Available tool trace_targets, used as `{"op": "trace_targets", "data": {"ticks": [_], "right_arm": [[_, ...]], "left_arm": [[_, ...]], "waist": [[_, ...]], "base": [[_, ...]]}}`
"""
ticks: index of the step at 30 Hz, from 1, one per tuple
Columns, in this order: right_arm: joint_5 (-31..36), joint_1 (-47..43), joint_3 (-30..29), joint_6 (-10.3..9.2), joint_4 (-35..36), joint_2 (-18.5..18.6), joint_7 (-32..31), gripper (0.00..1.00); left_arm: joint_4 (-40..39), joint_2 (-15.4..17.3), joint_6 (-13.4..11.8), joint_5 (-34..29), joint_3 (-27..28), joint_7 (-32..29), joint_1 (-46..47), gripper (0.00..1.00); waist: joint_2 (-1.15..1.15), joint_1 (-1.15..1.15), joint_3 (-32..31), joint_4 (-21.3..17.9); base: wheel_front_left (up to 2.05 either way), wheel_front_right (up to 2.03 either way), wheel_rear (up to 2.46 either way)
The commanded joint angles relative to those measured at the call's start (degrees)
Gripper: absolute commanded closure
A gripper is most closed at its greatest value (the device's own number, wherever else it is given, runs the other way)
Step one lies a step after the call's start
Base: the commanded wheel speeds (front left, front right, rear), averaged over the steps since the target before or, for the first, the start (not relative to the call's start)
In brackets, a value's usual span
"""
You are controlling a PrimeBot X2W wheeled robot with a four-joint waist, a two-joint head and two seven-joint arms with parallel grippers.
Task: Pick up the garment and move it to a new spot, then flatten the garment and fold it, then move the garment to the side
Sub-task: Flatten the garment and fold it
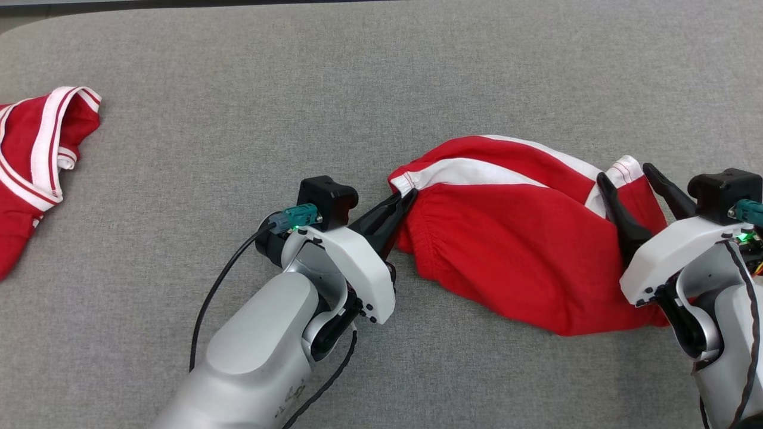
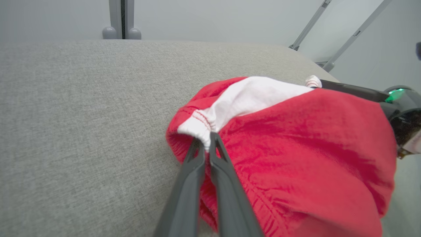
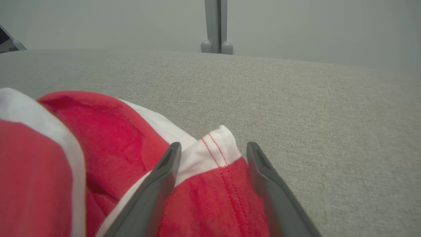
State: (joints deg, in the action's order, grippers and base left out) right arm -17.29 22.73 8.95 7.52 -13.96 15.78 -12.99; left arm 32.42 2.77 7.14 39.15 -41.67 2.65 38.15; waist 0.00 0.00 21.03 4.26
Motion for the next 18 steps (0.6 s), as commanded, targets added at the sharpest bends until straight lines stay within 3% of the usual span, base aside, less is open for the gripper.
{"op": "trace_targets", "data": {"ticks": [1,3,8,18], "right_arm": [[-0.59,0.74,0.16,-0.06,-0.5,0.23,-0.22,0.44],[-1.51,1.04,0.2,-0.06,-1.22,0.49,-0.53,1.0],[-3.47,0.97,0.06,-0.06,-1.92,0.59,-0.52,1.0],[-3.75,-2.08,-4.34,-0.04,3.38,-1.05,10.56,1.0]], "left_arm": [[0.31,0.26,-0.16,0.24,-0.09,0.44,1.24,1.0],[0.53,0.25,-0.34,0.23,-0.29,0.88,1.35,1.0],[0.71,0.39,-0.71,-0.08,-0.38,1.73,1.74,1.0],[-4.35,4.29,-3.97,-3.31,0.5,6.22,1.81,1.0]], "waist": [[0.0,0.0,0.05,0.11],[0.0,0.0,0.12,0.17],[0.0,0.0,0.27,0.16],[0.0,0.0,-2.11,-0.29]], "base": [[0.0,0.0,0.0],[0.0,0.0,0.0],[0.0,0.0,0.0],[0.0,0.0,0.0]]}}
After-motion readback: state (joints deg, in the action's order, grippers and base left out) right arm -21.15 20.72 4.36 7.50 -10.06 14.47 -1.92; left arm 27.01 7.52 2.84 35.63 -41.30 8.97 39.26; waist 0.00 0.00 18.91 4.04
